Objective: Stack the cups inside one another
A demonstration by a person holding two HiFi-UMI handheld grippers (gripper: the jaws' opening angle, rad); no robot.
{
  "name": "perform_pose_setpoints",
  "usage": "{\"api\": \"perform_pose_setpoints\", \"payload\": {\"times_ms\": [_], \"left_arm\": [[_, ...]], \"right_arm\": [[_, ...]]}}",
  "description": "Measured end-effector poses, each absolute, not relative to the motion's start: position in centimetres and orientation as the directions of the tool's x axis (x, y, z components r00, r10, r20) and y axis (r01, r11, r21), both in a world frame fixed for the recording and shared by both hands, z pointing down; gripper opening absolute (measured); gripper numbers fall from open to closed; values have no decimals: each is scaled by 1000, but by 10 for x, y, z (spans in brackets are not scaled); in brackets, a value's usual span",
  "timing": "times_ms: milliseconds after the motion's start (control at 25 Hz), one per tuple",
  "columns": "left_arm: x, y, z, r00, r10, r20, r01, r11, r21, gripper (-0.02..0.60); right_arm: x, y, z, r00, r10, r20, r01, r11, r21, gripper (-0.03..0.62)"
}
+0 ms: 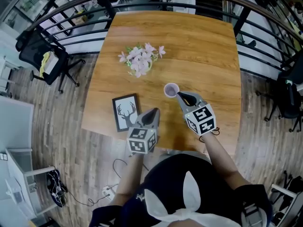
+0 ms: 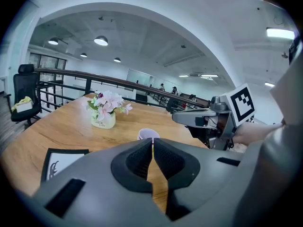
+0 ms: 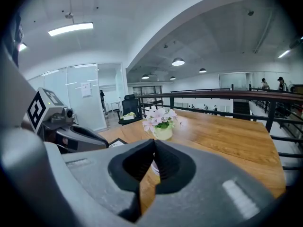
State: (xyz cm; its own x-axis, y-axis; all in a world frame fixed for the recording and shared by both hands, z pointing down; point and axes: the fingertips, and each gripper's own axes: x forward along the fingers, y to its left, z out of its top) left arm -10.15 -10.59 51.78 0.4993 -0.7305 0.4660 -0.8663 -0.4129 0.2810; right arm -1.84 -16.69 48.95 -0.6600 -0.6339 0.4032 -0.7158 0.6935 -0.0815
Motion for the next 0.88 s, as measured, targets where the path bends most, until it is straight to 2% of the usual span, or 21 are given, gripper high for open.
{"api": "perform_pose_setpoints", "payload": {"times_ms": [440, 880], "left_arm": [[-90, -96, 505, 523, -726, 447, -852, -445, 274, 26], [-87, -91, 498, 532, -727, 435, -847, -459, 269, 26]], "right_arm": [[-24, -140, 483, -706, -603, 371, -668, 741, -69, -2], [-26, -125, 485, -697, -592, 404, -668, 741, -66, -3]]}}
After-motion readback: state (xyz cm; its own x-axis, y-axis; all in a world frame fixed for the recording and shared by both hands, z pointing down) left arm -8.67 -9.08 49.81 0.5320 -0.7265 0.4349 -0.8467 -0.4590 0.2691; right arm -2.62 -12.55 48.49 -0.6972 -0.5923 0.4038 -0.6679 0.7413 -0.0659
